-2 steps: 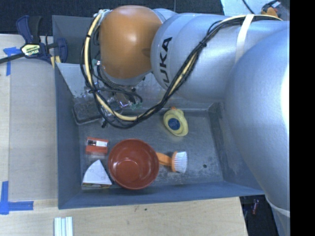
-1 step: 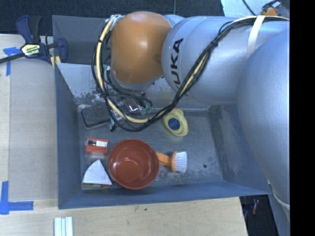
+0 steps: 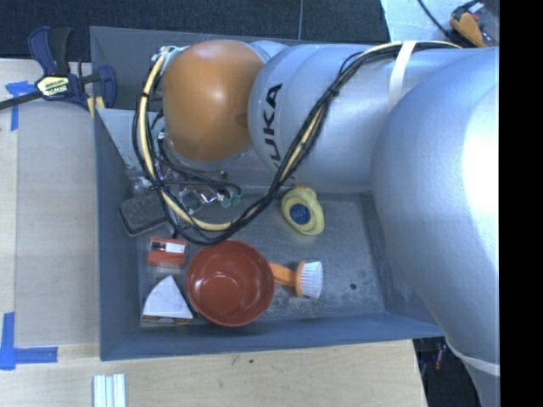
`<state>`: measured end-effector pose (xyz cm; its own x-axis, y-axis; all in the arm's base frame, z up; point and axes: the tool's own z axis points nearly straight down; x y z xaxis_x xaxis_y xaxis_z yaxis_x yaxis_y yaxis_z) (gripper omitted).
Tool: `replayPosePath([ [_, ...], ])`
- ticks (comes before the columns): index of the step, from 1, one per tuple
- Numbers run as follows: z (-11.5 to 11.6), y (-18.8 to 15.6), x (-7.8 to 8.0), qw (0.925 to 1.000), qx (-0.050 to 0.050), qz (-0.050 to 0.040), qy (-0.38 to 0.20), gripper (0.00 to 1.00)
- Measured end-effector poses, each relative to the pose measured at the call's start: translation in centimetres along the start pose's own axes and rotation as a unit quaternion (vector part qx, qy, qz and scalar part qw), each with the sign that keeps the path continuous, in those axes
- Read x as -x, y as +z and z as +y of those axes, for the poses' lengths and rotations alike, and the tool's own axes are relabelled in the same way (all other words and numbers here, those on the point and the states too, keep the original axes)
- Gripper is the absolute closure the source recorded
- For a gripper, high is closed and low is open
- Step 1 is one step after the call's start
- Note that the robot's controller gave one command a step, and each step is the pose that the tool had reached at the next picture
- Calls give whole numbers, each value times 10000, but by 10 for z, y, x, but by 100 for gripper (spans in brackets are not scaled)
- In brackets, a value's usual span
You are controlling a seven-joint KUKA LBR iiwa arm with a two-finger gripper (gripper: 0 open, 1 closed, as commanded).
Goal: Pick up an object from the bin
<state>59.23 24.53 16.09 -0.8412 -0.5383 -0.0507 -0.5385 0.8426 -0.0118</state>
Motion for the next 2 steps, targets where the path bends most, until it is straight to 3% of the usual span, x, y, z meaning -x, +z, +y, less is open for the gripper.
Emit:
replayPosePath([
  [1, -26, 13, 16, 9989, -17, 29, 473, 100],
  [2, 9, 55, -29, 9982, -7, -12, -598, 100],
])
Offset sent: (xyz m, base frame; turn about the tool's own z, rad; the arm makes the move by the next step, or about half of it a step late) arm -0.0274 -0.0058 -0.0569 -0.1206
